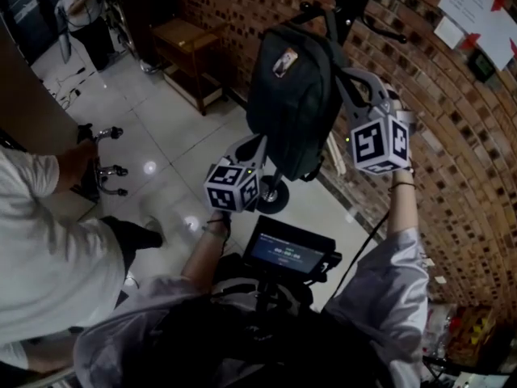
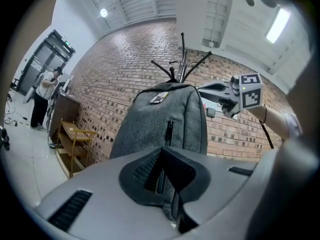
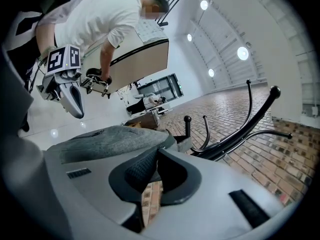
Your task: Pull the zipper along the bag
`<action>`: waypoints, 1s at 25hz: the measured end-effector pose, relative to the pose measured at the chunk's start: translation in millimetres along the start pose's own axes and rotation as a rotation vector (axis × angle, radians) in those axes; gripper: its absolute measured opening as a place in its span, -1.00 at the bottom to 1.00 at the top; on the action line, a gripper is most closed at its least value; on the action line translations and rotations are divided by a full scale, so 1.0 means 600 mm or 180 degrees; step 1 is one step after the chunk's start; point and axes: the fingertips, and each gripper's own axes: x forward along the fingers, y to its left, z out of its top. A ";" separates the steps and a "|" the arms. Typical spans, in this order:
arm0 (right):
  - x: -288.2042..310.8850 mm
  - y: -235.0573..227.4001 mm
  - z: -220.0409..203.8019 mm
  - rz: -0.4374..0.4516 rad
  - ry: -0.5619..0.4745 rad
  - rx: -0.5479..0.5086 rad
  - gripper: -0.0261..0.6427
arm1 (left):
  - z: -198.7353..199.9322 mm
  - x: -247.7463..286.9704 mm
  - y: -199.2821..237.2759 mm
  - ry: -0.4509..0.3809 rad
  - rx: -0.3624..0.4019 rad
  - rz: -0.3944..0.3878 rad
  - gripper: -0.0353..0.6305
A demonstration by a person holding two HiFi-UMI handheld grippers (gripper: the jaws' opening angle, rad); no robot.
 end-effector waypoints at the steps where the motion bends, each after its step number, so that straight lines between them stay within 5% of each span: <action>1: -0.001 0.002 -0.003 -0.0016 -0.0002 0.0034 -0.90 | 0.000 0.000 0.000 -0.0004 0.0002 0.0005 -0.87; 25: -0.022 0.044 -0.015 0.0035 -0.0087 0.0161 -0.89 | -0.016 0.003 -0.007 0.0072 0.0009 0.0002 -0.87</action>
